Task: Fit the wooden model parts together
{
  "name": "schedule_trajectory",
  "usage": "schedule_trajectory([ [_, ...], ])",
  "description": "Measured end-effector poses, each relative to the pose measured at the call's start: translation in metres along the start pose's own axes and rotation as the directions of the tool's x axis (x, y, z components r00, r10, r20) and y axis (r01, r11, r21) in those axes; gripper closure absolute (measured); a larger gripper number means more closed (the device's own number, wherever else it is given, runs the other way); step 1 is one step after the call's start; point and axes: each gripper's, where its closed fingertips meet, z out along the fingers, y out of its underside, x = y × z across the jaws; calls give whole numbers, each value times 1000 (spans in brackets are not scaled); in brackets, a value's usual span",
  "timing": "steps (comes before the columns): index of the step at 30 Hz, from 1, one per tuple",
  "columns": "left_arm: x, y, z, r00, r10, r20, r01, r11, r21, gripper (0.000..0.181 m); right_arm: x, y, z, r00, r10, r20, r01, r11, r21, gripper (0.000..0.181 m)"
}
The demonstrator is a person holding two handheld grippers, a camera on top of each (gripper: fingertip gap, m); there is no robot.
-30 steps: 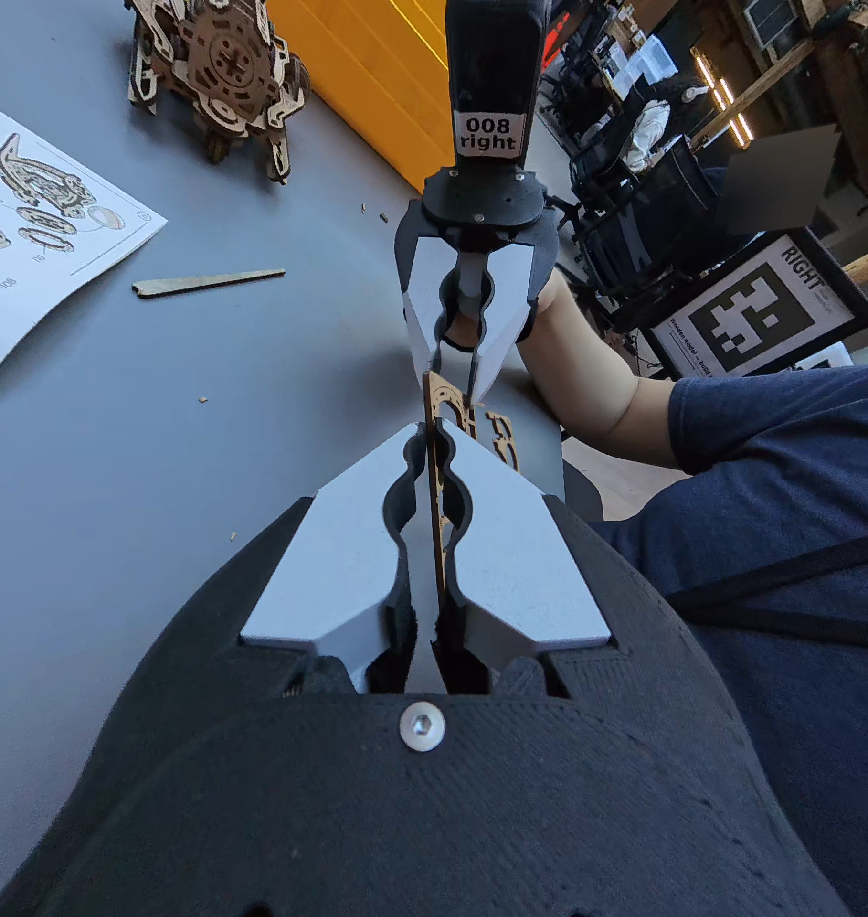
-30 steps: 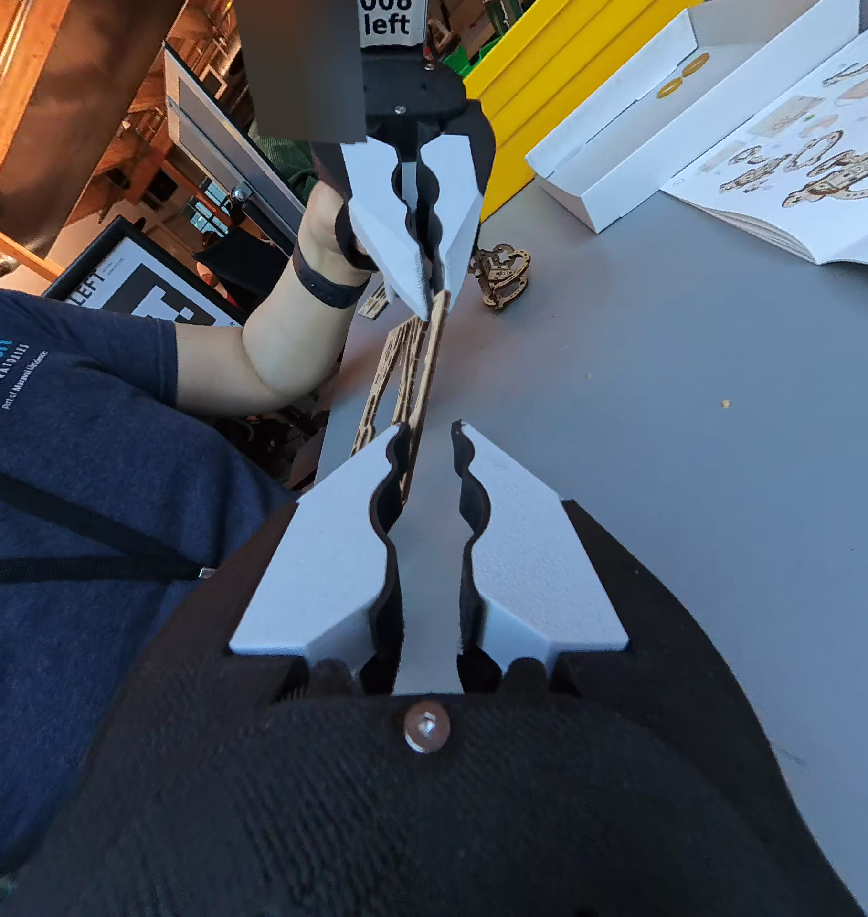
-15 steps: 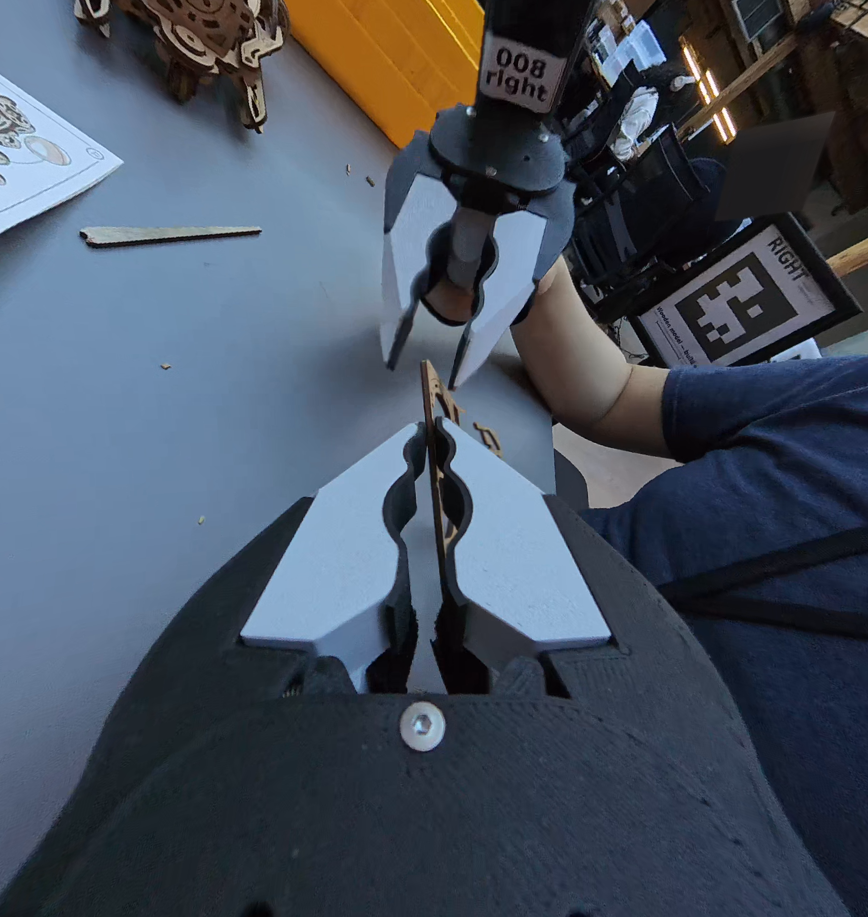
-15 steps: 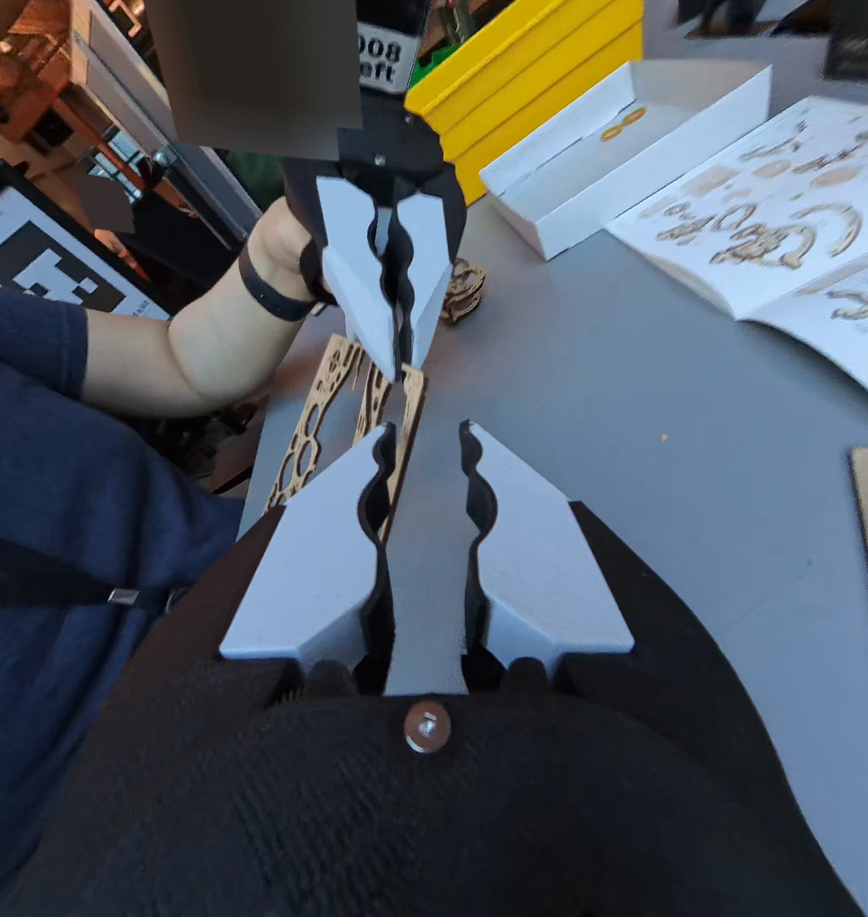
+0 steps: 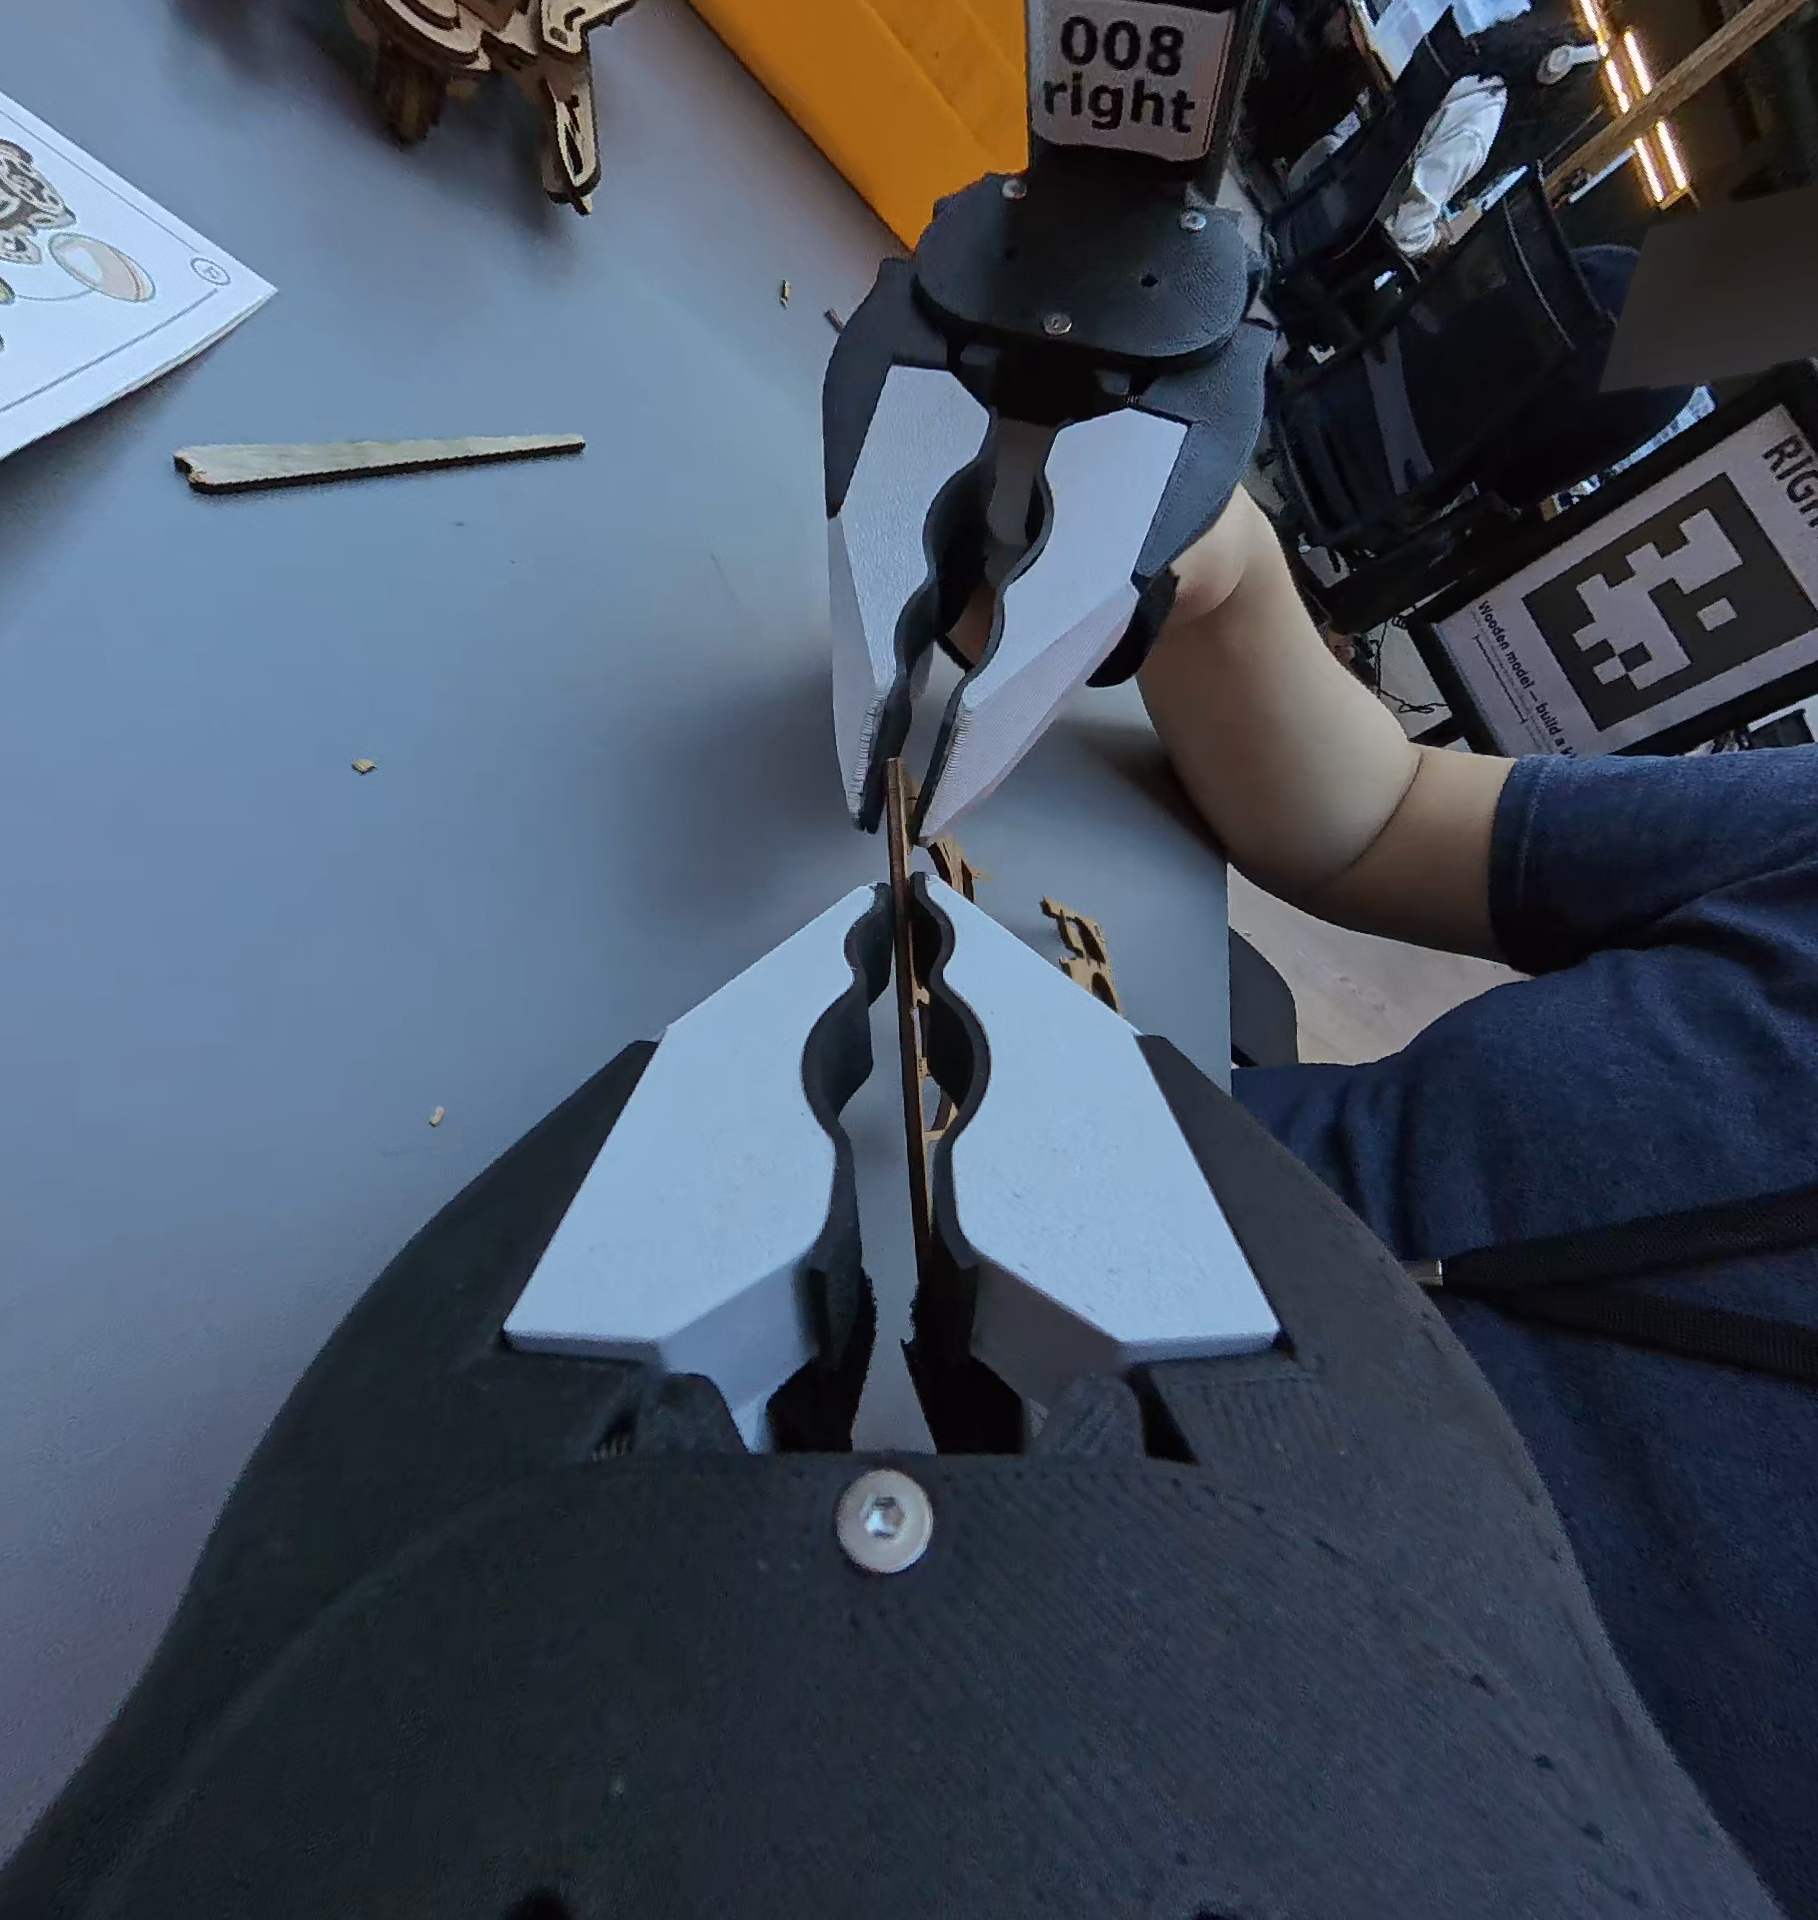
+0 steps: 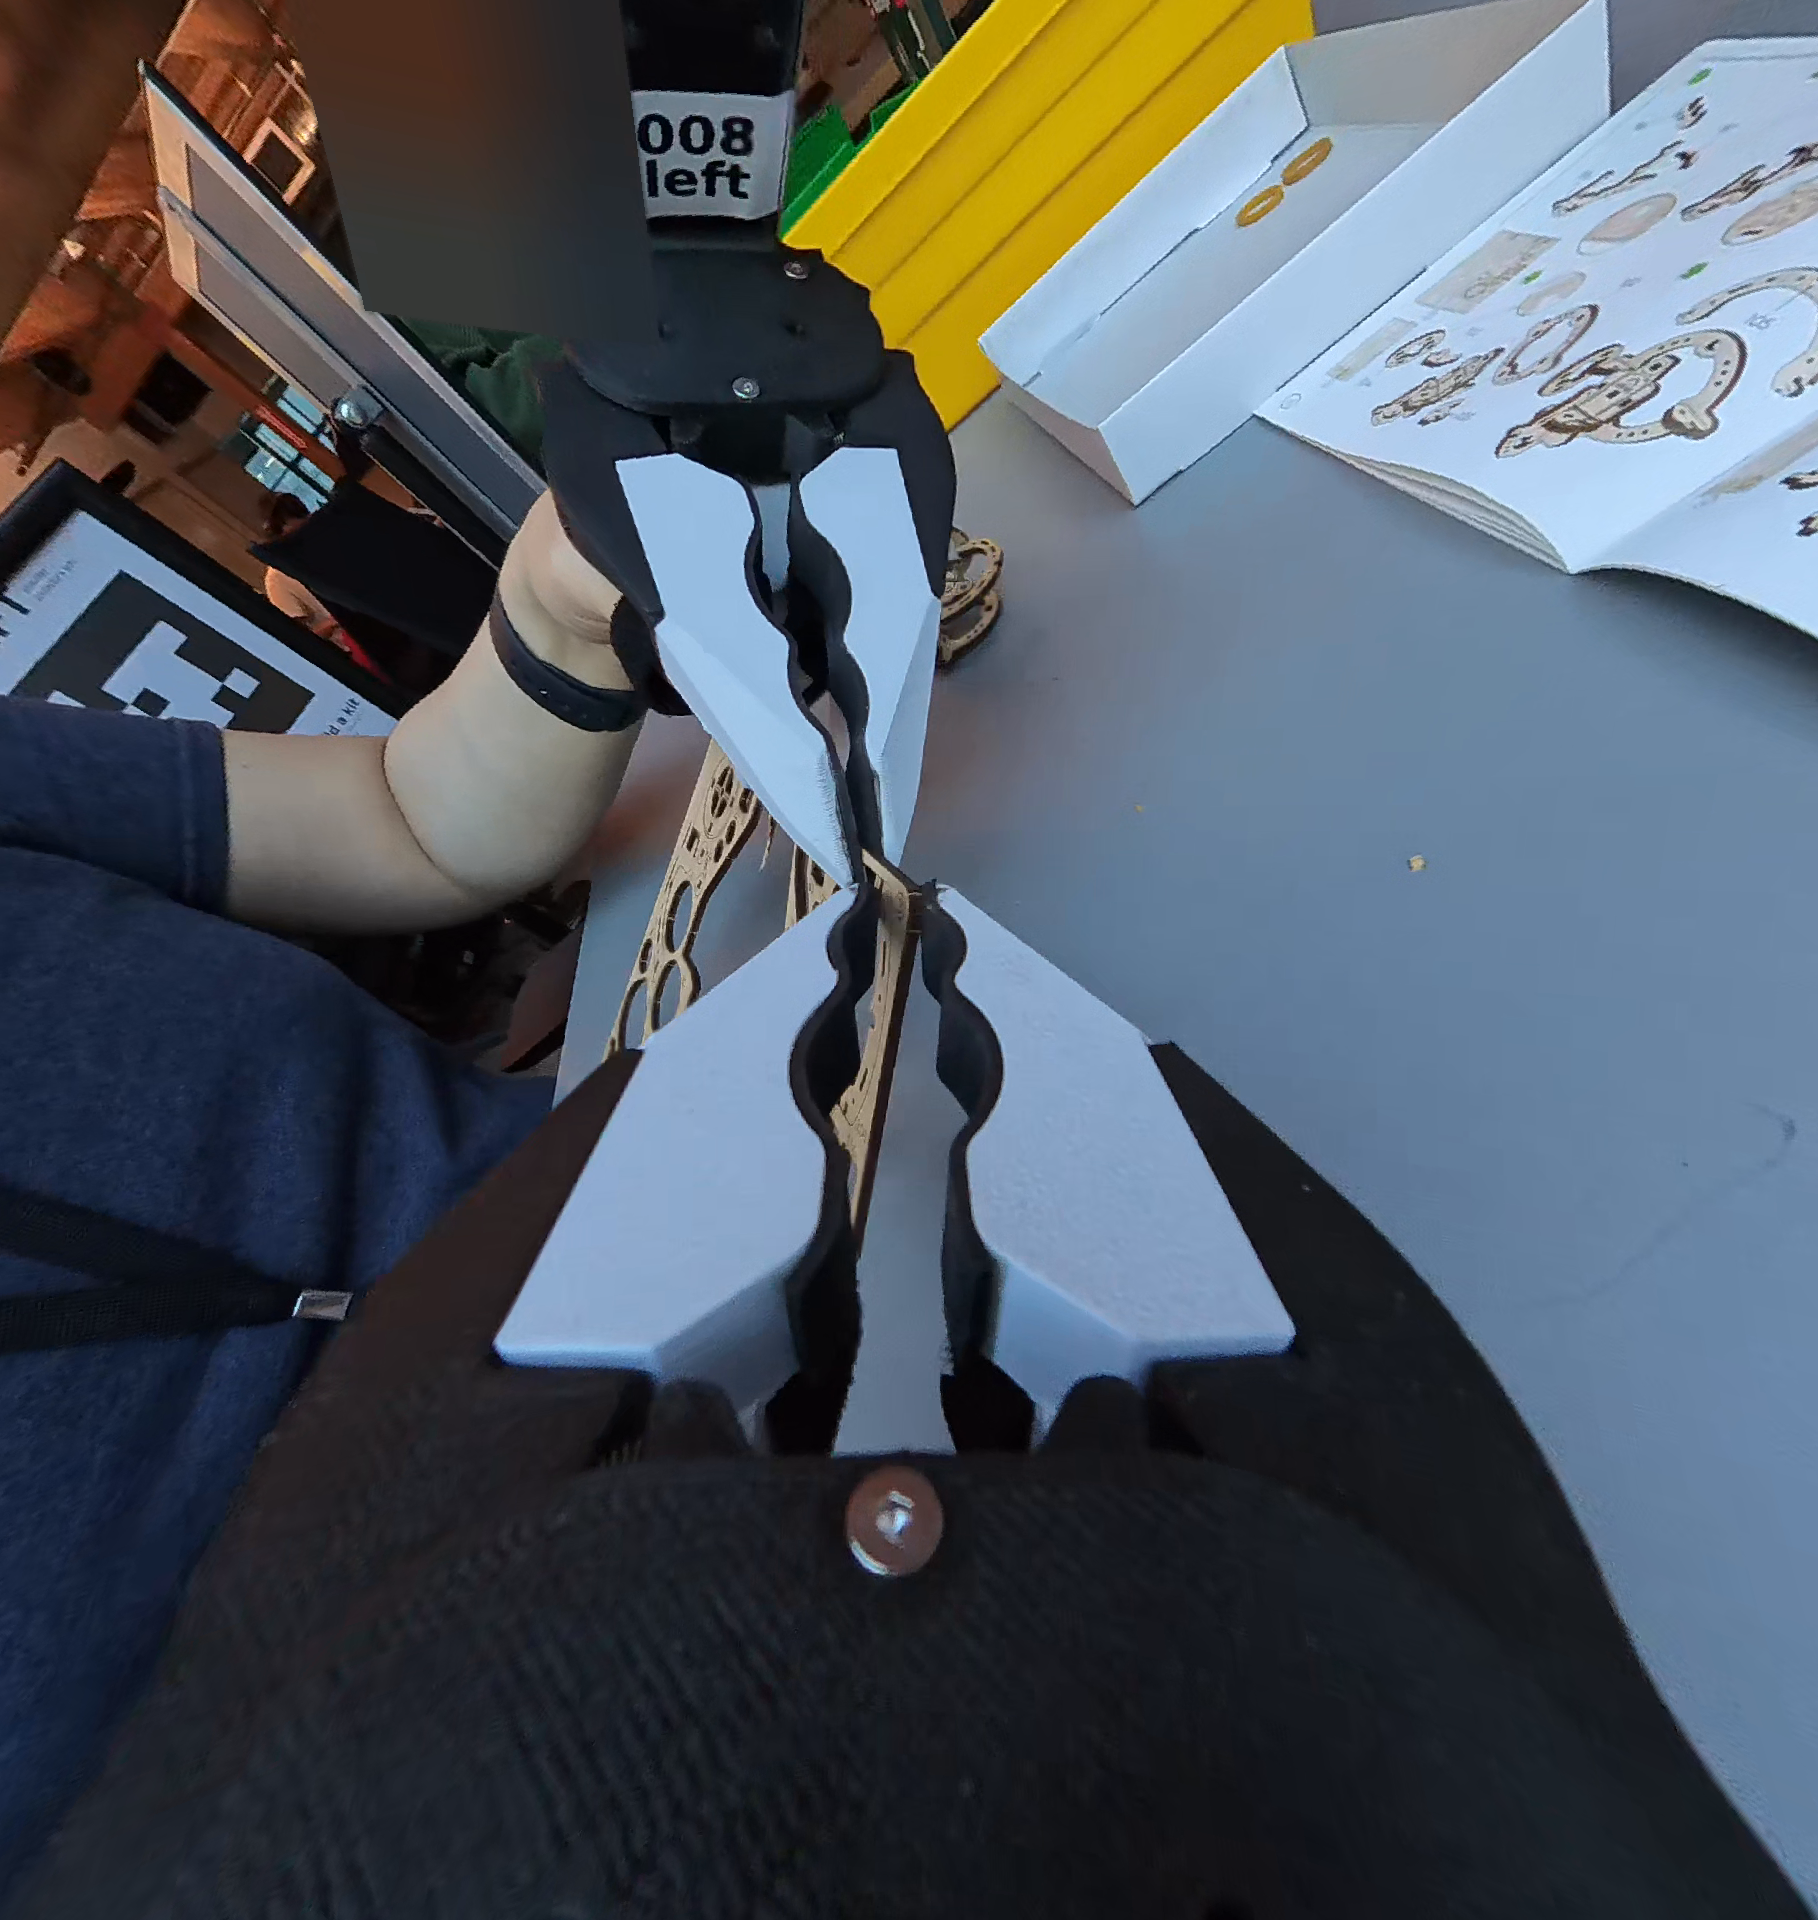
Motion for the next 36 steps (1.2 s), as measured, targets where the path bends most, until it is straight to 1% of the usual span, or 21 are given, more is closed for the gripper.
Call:
schedule_trajectory([
  [6,6,0,0,1000,-20,-21,20,1000,10,181,-3,3,-1,998,-54,-19,53,998,-33,176],
  [10,4,2,0,999,-33,-6,33,999,0,181,0,5,1,988,-133,-82,128,990,-61,177],
  [12,3,-1,-2,999,-45,-10,46,999,19,181,0,1,1,982,-161,-98,158,987,-39,176],
  [13,4,-2,-3,998,-52,-23,52,998,27,181,-2,-2,0,984,-156,-87,154,988,-25,176],
  [14,5,-3,-4,998,-56,-29,56,998,31,181,-4,-2,-3,985,-153,-75,152,988,-21,172],
  [16,1,-1,-6,999,-49,-8,50,998,30,181,-1,-6,-11,984,-145,-101,147,989,6,161],
  [18,6,2,-10,998,-54,-32,55,998,24,181,0,-9,-21,981,-153,-117,158,987,31,150],
  [20,9,12,-14,998,-45,-36,45,999,-3,181,10,-12,-27,973,-167,-156,178,983,55,159],
  [21,6,16,-17,999,-30,-12,30,1000,-6,181,24,-11,-29,964,-147,-221,161,986,48,160],
  [22,1,21,-21,1000,-23,16,24,1000,-15,180,37,-5,-28,952,-130,-276,141,990,20,162],
  [24,-5,28,-27,999,-35,34,36,999,-24,180,43,10,-11,942,-136,-308,121,990,-66,160],
  [26,-5,30,-33,998,-64,26,64,998,-12,180,36,23,16,931,-200,-304,157,975,-158,159],
  [27,-4,31,-37,997,-68,21,68,998,-7,180,37,30,25,914,-244,-325,177,959,-223,157],
  [29,-3,32,-44,998,-54,37,54,999,5,180,40,46,37,875,-331,-354,202,913,-355,156],
  [30,-4,33,-47,997,-52,52,51,999,6,180,39,47,41,858,-365,-362,227,901,-370,157],
  [32,-6,33,-52,995,-59,78,58,998,16,180,35,52,44,844,-411,-345,254,872,-418,164],
  [34,-9,33,-51,994,-70,86,69,997,16,180,37,52,38,818,-449,-361,266,850,-454,170],
  [36,-18,33,-43,991,-79,111,79,997,0,180,55,45,16,747,-489,-451,266,841,-471,177],
])
